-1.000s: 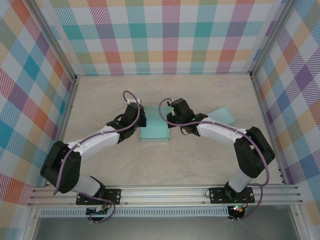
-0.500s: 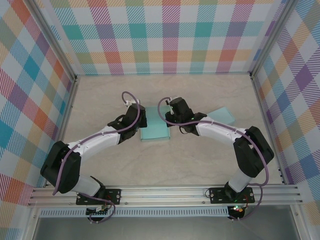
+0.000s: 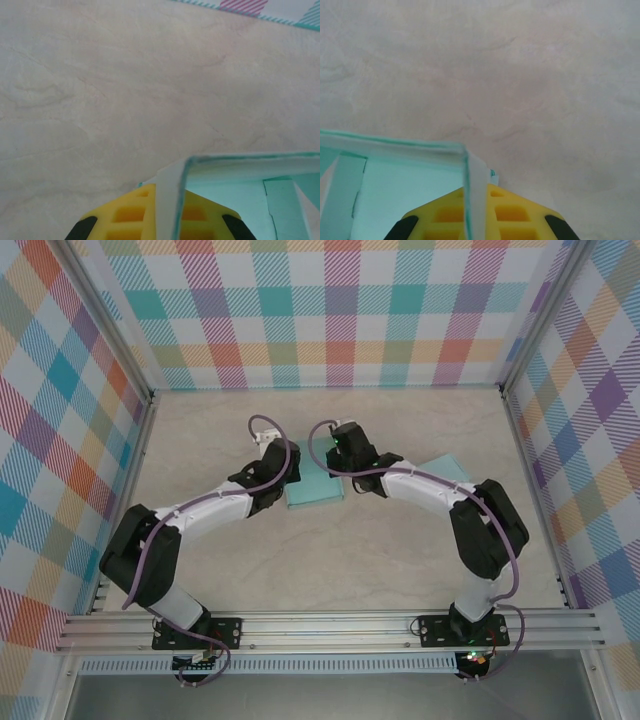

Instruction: Fold the paper box

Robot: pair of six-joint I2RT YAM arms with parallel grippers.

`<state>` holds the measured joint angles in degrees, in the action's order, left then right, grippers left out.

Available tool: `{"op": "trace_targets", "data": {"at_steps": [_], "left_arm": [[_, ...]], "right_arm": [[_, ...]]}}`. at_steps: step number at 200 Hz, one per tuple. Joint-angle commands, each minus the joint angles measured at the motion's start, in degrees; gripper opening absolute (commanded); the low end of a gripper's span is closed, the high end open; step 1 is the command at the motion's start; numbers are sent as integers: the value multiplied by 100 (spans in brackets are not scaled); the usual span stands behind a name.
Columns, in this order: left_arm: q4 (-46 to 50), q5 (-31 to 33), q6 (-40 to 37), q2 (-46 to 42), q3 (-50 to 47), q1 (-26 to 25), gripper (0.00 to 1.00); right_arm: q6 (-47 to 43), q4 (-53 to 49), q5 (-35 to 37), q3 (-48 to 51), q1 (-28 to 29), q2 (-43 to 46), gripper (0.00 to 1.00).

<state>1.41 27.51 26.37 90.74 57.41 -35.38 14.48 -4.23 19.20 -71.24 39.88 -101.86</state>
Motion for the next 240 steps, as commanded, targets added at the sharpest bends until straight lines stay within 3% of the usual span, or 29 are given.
{"op": "trace_targets", "data": {"at_steps": [1, 47, 130, 240], "left_arm": [[-460, 178, 258, 207, 245, -66, 3], [-690, 343, 630, 477, 105, -92, 4], [-695, 848, 639, 673, -96, -281, 3], [-704, 1131, 981, 333, -872, -409, 7]], "right_arm": [[0, 461, 144, -227, 33, -187, 8], [471, 811, -32, -97, 37, -402, 9], [1176, 1041, -408, 517, 79, -298, 9], [982, 1321, -278, 1482, 282, 1, 9]]}}
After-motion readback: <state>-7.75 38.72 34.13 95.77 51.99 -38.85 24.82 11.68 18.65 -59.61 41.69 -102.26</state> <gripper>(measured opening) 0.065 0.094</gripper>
